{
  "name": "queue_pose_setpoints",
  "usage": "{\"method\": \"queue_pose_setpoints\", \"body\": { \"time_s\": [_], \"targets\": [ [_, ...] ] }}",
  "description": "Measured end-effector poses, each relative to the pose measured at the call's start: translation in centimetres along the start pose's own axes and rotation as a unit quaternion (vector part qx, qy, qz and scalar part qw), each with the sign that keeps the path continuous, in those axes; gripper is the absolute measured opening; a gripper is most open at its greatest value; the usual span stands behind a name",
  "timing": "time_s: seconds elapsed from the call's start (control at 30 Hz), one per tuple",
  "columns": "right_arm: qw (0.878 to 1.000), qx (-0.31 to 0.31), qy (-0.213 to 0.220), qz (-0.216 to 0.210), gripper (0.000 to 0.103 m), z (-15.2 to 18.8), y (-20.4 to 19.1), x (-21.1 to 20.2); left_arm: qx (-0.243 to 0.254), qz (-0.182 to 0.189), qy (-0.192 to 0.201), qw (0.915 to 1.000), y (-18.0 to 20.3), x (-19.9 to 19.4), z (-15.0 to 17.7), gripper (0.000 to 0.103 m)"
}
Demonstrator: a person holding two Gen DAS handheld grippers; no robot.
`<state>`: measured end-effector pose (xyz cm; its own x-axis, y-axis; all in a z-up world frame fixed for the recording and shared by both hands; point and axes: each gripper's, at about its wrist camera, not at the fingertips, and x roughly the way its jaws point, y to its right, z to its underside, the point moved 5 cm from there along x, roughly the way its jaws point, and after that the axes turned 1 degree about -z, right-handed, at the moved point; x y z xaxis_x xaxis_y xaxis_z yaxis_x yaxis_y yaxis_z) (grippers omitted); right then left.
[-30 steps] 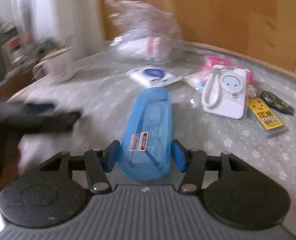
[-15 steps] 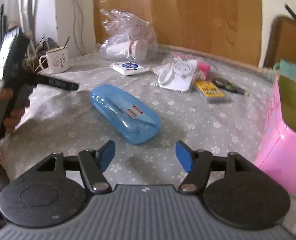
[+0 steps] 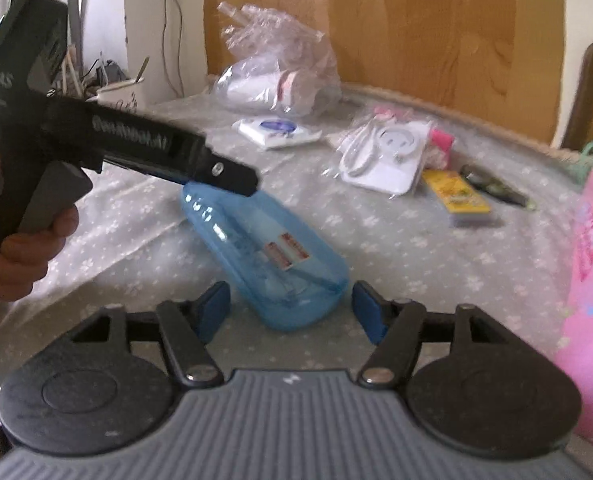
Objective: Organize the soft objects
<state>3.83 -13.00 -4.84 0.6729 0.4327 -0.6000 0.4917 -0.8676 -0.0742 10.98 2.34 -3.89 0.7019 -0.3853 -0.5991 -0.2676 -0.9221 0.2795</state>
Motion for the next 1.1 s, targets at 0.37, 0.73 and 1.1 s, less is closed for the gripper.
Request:
{"method": "queue_pose_setpoints", "body": {
  "time_s": [0.37, 0.73, 1.1],
  "targets": [
    [0.993, 0.014, 0.085, 0.086, 0.064, -1.7, 3.2, -6.6, 0.063, 0.049, 0.048, 0.9956, 7.5, -1.7, -3.9, 0.076],
    [0.965, 0.072, 0.086, 0.239, 0.064, 2.0, 14.5, -15.7, 0.151, 0.158, 0.05, 0.9745, 25.0, 4.7, -6.5, 0.076],
    [0.944, 0.099, 0.107, 0.296, 0.081, 3.2, 18.9, -14.2, 0.176, 0.124, 0.043, 0.9756, 29.7, 9.7, -4.3, 0.086]
  ]
}}
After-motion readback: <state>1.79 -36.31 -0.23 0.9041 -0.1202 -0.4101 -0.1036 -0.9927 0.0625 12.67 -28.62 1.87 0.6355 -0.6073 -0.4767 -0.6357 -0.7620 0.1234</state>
